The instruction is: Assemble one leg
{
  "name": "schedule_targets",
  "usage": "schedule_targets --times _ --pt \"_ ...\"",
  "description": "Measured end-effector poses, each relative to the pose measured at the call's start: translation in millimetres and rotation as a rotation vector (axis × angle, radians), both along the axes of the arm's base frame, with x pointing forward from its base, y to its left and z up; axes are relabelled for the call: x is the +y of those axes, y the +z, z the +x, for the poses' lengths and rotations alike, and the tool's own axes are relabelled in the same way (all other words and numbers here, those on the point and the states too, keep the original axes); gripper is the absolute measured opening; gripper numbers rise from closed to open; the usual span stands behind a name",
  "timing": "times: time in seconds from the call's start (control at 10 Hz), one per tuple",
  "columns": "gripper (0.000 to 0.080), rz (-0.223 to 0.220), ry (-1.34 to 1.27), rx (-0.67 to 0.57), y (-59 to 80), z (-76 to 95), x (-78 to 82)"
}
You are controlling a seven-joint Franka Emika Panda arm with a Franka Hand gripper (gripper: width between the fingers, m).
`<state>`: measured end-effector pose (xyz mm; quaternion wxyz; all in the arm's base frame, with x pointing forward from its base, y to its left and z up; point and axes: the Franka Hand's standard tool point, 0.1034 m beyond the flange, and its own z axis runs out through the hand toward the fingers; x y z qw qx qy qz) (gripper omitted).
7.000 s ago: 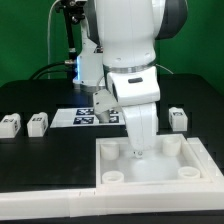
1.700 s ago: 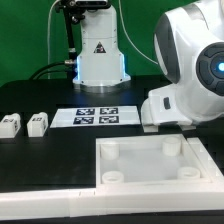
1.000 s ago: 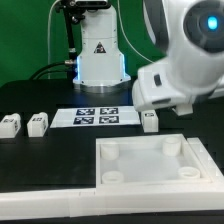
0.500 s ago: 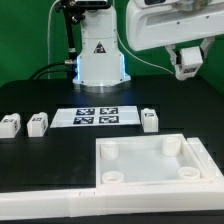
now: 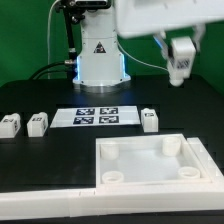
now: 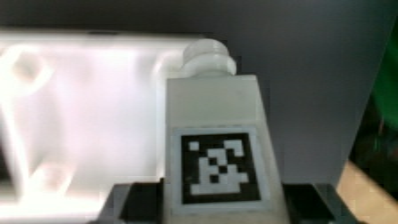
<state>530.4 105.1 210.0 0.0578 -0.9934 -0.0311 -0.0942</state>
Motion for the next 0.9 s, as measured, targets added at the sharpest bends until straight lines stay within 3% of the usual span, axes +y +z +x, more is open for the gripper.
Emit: schedule_targets --times 0.1,0.2,0.3,0.5,0.6,0.9 --pt "0.0294 -0.001 -0.014 -0.133 9.8 19.5 -13.5" --pt "0.0294 0.006 -0.037 -0.221 3.7 30.4 -19.5" --pt "0.0294 0.024 -0.069 -0.309 -2.9 35.5 -19.0" --pt "0.0294 0.008 -0.079 -0.474 0.5 35.3 -22.7" --pt "0.0294 0.010 -0.074 -0.429 -8.9 31.0 -21.0" --pt "0.0294 0.011 -0.072 -0.421 -11.5 31.5 -20.1"
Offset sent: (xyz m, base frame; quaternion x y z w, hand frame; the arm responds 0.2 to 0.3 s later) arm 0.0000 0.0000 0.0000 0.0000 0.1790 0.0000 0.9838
